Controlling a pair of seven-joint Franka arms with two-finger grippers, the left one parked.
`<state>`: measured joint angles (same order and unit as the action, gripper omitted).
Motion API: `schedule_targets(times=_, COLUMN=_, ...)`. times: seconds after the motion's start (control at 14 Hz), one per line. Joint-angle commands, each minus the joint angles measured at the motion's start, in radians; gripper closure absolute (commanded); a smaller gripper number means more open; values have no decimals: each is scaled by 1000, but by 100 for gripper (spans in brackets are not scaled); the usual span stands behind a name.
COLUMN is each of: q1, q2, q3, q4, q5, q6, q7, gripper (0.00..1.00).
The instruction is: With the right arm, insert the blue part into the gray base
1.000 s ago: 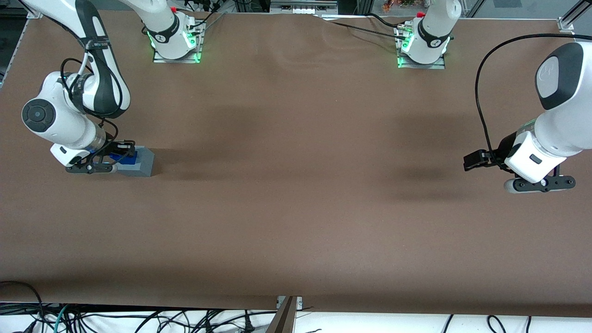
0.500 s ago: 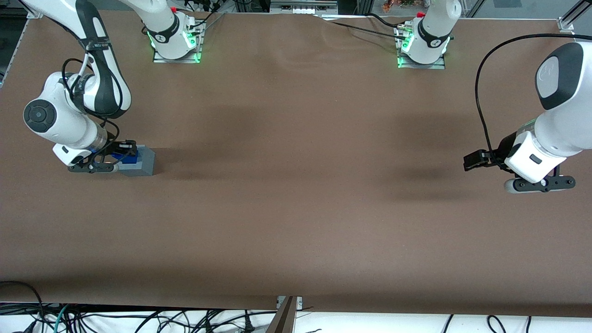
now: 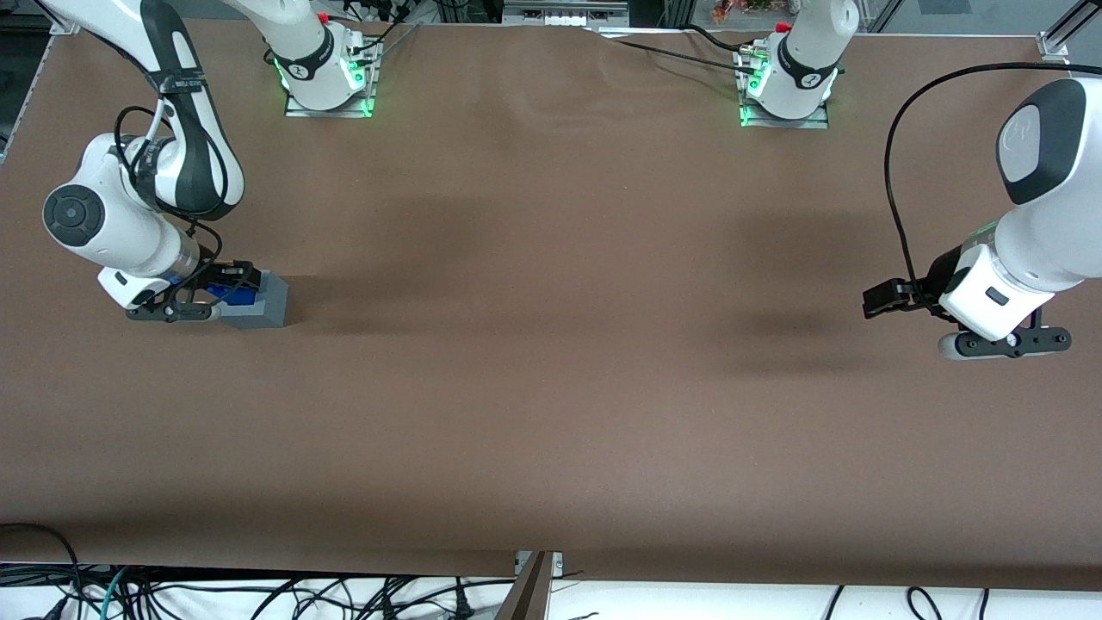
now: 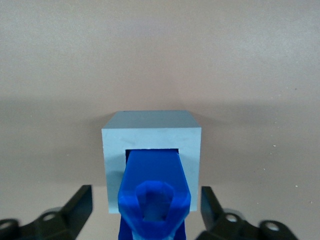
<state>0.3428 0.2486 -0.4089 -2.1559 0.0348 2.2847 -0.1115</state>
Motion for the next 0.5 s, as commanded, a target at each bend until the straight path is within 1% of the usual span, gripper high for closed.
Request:
schedule_targets(times=0.0, q1=1, q2=-41, q3=1, q4=-6, q5=19, q6=-34, q7=-13, gripper=2)
schedule_targets(times=0.21, q1=2, q2=-64, q3=1, q4=69, q5=19, q6=-164, q7=4, gripper=2)
schedule_targets(times=0.43, q1=2, q2=-84, q3=2, q4=242, q5=19, q6=-409, q7=41, gripper=2)
